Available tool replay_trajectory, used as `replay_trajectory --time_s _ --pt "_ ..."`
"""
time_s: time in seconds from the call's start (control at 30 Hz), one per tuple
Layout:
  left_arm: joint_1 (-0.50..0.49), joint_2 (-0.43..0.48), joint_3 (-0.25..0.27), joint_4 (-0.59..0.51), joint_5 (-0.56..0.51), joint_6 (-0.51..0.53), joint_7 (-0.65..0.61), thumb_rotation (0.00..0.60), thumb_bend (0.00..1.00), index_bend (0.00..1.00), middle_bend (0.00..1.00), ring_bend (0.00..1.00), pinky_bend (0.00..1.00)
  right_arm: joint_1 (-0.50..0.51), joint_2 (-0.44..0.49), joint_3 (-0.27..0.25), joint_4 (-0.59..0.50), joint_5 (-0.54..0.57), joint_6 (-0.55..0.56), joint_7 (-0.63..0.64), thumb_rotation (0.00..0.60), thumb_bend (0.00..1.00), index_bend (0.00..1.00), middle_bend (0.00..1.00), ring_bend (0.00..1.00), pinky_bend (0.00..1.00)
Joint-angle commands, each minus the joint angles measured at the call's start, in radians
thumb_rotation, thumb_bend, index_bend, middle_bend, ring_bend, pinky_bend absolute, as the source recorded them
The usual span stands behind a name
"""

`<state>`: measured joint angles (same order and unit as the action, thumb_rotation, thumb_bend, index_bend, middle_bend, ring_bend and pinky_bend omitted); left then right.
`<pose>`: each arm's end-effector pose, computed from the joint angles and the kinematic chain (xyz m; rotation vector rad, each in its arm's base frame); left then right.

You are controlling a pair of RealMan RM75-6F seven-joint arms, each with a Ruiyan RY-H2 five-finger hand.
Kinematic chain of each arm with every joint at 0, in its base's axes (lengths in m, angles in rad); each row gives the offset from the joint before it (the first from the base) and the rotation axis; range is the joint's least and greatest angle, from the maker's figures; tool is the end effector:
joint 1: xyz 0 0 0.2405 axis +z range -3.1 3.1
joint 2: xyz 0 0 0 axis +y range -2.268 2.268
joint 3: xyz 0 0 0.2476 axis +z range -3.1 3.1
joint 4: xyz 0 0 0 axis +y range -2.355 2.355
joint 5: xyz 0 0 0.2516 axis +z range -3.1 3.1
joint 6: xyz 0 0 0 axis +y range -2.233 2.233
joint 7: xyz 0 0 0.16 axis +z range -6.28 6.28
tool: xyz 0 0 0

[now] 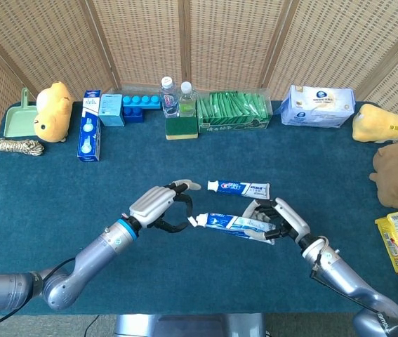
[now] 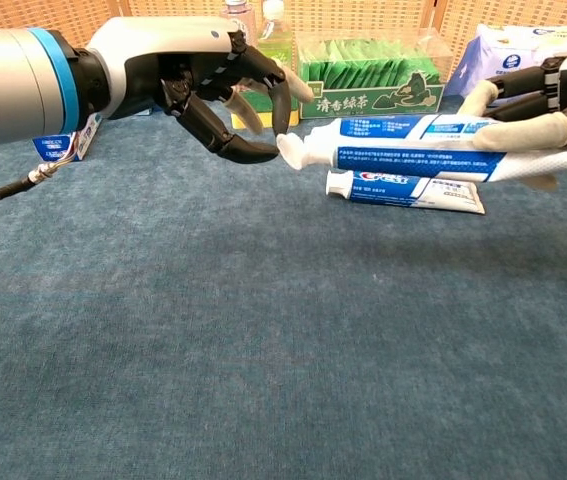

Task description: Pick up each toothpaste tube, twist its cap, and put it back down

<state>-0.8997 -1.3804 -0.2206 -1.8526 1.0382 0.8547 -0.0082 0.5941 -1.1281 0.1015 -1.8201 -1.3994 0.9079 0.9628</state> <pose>-0.0241 0.3201 -0.0425 -1.9990 -1.4375 -1.2550 -0.1648 -0.3026 0.0201 1.3860 -2.1287 1.4186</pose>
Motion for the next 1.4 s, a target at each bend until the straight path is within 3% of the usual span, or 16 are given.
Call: replay_trajectory --time_s 0.03,0.33,0.57,0.77,1.4 --pt "0.003 0.000 0.001 -0.001 0.002 0.004 0.000 0.600 0.29 0.54 0.18 0.11 0.23 -0.004 0.001 0.007 -0.003 0.013 -0.005 -0.006 0.600 0.55 0.88 0.71 0.67 0.76" --pt "0.011 0.002 0.007 -0.011 0.015 0.006 0.003 0.600 0.29 0.52 0.17 0.11 0.23 -0.015 -0.001 0.035 -0.010 0.048 0.000 -0.019 0.600 0.55 0.87 0.71 0.67 0.76" --pt "0.031 0.016 -0.016 -0.019 0.033 0.042 -0.024 0.600 0.29 0.39 0.15 0.10 0.24 -0.024 0.011 0.029 -0.023 0.014 -0.007 -0.016 0.600 0.55 0.87 0.71 0.67 0.76" --pt "0.024 0.020 -0.023 -0.012 0.017 0.021 -0.031 0.600 0.29 0.36 0.13 0.08 0.24 -0.022 0.006 0.028 -0.025 -0.007 -0.014 -0.012 0.600 0.55 0.87 0.71 0.67 0.76" --pt "-0.004 0.000 -0.008 -0.009 -0.016 -0.021 0.005 0.600 0.29 0.38 0.12 0.07 0.23 -0.030 0.019 0.051 -0.047 0.018 -0.011 -0.027 0.600 0.55 0.87 0.71 0.67 0.76"
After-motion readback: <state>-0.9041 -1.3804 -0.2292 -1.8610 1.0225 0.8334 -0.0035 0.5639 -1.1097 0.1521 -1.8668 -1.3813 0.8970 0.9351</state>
